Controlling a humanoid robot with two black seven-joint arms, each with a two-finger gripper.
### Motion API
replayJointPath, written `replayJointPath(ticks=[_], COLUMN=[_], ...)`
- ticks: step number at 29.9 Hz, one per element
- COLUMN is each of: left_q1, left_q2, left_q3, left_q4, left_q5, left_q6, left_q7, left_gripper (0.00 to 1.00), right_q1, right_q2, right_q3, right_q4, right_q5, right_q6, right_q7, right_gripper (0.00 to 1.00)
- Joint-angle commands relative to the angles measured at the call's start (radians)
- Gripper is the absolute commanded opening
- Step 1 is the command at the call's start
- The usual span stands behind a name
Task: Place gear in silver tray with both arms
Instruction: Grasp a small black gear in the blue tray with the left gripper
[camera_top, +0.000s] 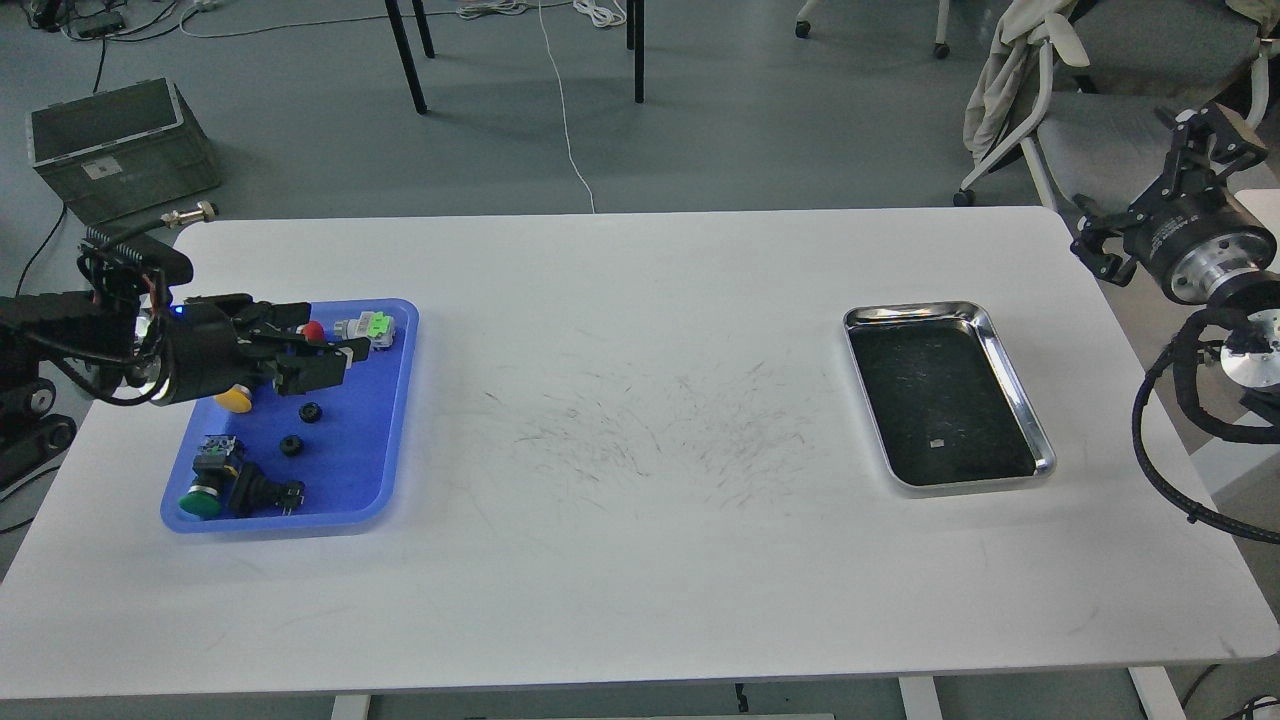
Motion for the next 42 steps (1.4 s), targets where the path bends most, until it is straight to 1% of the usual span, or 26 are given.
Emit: replayJointPath(ticks=[1, 5, 9, 11, 14, 19, 22, 26, 30, 36, 40, 42], left_q1=[0.009, 0.014, 0.019, 0.034, 0.062, 0.095, 0.098, 0.105, 0.105, 0.112, 0.129, 0.134], left_q2=[-0.034, -0.086, -0.099, -0.108, -0.129, -0.14, -0.146, -0.184, -0.221, -0.229, -0.224, -0.223], left_q3=[0.038, 0.078, 0.089, 0.089, 0.091, 0.089, 0.089, 0.089, 0.091, 0.091, 0.092, 0.091], left_q4=[0.06, 0.149, 0.203, 0.212, 0.267, 0.281, 0.287, 0.322, 0.384, 0.404, 0.41, 0.41], left_q5=[0.02, 0.011, 0.007, 0.005, 0.007, -0.002, -0.007, -0.012, -0.021, -0.024, -0.022, -0.024], left_q6=[0.042, 0.115, 0.132, 0.152, 0.175, 0.18, 0.18, 0.183, 0.189, 0.191, 0.189, 0.189], left_q7=[-0.008, -0.008, -0.012, -0.012, -0.012, -0.012, -0.012, -0.012, -0.012, -0.012, -0.012, -0.012], left_gripper=[0.9, 0.9, 0.9, 0.9, 0.9, 0.9, 0.88, 0.87, 0.85, 0.76, 0.63, 0.61], right_q1=[0.0, 0.0, -0.001, -0.001, -0.001, -0.001, -0.008, -0.009, -0.008, -0.009, -0.011, -0.012], right_q2=[-0.001, -0.001, -0.001, -0.001, -0.001, -0.001, -0.001, -0.001, -0.002, -0.002, -0.001, -0.001], right_q3=[-0.003, -0.005, -0.006, -0.006, -0.006, -0.008, -0.008, -0.008, -0.008, -0.008, -0.008, -0.008], right_q4=[0.002, 0.006, 0.008, 0.008, 0.008, 0.008, 0.009, 0.009, 0.009, 0.009, 0.009, 0.009], right_q5=[0.0, 0.0, -0.002, -0.011, -0.014, -0.014, -0.014, -0.014, -0.014, -0.014, -0.014, -0.014], right_q6=[0.0, -0.001, -0.001, -0.001, -0.001, -0.001, -0.003, -0.004, -0.003, -0.003, -0.003, -0.003], right_q7=[0.0, 0.0, 0.0, 0.0, 0.0, 0.0, 0.0, 0.0, 0.0, 0.0, 0.0, 0.0], right_gripper=[1.0, 1.0, 1.0, 1.0, 1.0, 1.0, 1.0, 1.0, 1.0, 1.0, 1.0, 1.0])
